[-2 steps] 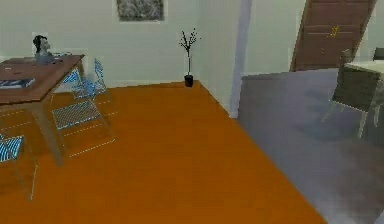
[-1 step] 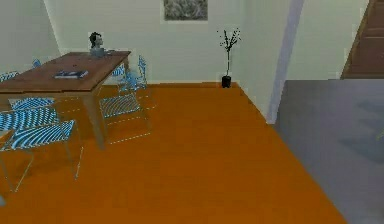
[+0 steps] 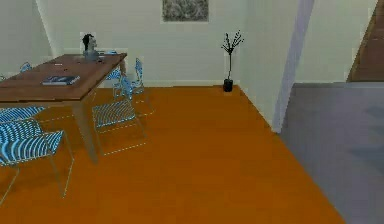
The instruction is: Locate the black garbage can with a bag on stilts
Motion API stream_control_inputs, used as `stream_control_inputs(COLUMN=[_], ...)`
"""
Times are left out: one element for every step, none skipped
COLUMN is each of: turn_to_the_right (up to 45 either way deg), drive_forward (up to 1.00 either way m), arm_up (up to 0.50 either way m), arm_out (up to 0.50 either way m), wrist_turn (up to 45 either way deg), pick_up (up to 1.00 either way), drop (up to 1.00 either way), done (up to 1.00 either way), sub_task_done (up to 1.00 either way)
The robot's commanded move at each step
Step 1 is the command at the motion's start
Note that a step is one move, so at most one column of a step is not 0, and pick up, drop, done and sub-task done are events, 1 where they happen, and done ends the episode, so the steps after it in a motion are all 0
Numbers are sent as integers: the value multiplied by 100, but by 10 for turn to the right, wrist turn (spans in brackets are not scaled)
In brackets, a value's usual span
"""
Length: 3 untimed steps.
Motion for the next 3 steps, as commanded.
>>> stream_control_inputs(turn_to_the_right=[390, 0, 0], drive_forward=[0, 100, 100], arm_up=[0, 0, 0], arm_out=[0, 0, 0], wrist_turn=[0, 0, 0], pick_up=[0, 0, 0], drop=[0, 0, 0], done=[0, 0, 0], sub_task_done=[0, 0, 0])
